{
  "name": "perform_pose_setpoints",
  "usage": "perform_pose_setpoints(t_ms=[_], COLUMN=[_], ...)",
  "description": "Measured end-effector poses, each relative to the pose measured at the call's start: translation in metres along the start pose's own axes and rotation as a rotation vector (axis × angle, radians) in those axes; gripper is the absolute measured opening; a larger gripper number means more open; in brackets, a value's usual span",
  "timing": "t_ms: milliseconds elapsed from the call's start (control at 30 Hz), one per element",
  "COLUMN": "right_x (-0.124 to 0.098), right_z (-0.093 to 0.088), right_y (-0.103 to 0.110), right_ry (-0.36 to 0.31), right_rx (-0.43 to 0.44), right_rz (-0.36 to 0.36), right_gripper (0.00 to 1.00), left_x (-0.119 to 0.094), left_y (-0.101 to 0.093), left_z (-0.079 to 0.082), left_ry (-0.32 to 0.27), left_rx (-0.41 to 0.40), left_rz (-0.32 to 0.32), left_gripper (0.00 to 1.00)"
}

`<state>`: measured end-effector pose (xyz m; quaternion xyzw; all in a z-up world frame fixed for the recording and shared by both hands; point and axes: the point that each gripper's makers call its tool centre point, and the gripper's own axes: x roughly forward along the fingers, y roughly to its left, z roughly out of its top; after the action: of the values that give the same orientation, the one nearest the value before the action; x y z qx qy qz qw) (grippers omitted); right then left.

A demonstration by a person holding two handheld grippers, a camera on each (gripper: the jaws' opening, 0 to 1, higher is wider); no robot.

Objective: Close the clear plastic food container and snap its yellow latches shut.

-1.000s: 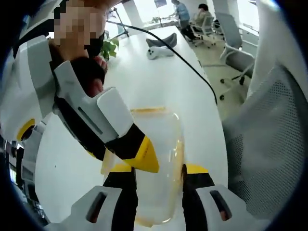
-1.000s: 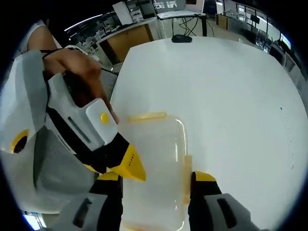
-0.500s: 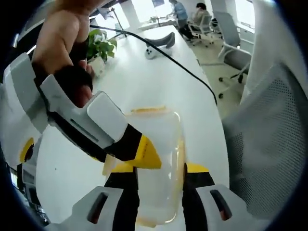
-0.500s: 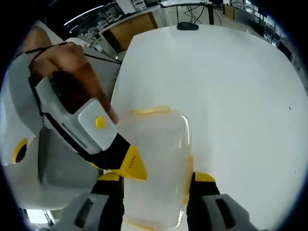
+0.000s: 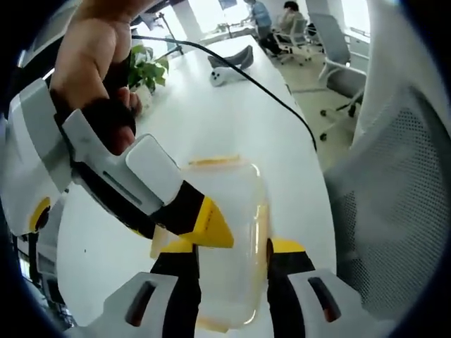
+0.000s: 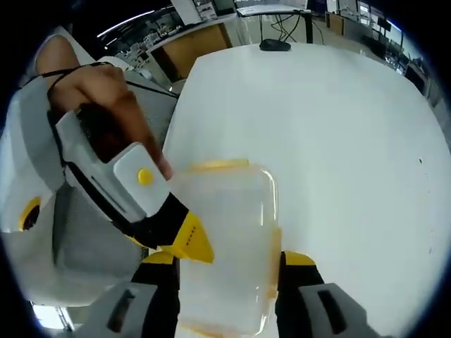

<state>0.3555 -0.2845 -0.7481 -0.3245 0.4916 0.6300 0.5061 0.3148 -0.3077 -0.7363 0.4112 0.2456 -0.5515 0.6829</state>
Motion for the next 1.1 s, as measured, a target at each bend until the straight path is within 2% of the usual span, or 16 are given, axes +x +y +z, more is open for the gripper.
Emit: perform_pose_setpoints(t_ms=[200, 267, 400, 500, 700, 833, 933, 1033, 1100], right_x=[-0.001, -0.003, -0.007, -0.009, -0.014, -0.022, -0.029, -0.038, -0.043], right_z=[0.003, 0.006, 0.005, 0.005, -0.001, -0.007, -0.004, -0.002, -0.002], right_y=[0.002, 0.001, 0.003, 0.003, 0.006, 0.007, 0.01, 0.012, 0.014], right_ry=[-0.055, -0.091, -0.118, -0.135, -0.165, -0.2, -0.276, -0.327, -0.355], right_rx=[0.019, -0.029, -0.058, -0.061, -0.084, -0.067, -0.005, 0.019, 0.03], right_rz=[-0.029, -0.07, -0.124, -0.157, -0.207, -0.233, -0.234, -0.253, -0.271], right_gripper=[0.56, 0.55, 0.54, 0.54, 0.54, 0.53, 0.54, 0.53, 0.53], left_x=[-0.001, -0.001, -0.002, -0.003, -0.005, -0.008, -0.009, -0.013, -0.018], left_y=[0.001, 0.003, 0.005, 0.006, 0.002, 0.0, 0.001, 0.004, 0.007], left_z=[0.0, 0.0, 0.001, 0.003, 0.004, 0.004, 0.002, 0.004, 0.007], left_ry=[-0.018, -0.027, -0.05, -0.063, -0.08, -0.091, -0.09, -0.106, -0.125], left_rx=[0.018, 0.016, -0.006, -0.044, -0.039, -0.053, -0.057, -0.08, -0.064], left_rz=[-0.005, -0.015, -0.032, -0.052, -0.088, -0.115, -0.11, -0.1, -0.094], left_gripper=[0.34, 0.35, 0.35, 0.34, 0.3, 0.25, 0.22, 0.19, 0.19])
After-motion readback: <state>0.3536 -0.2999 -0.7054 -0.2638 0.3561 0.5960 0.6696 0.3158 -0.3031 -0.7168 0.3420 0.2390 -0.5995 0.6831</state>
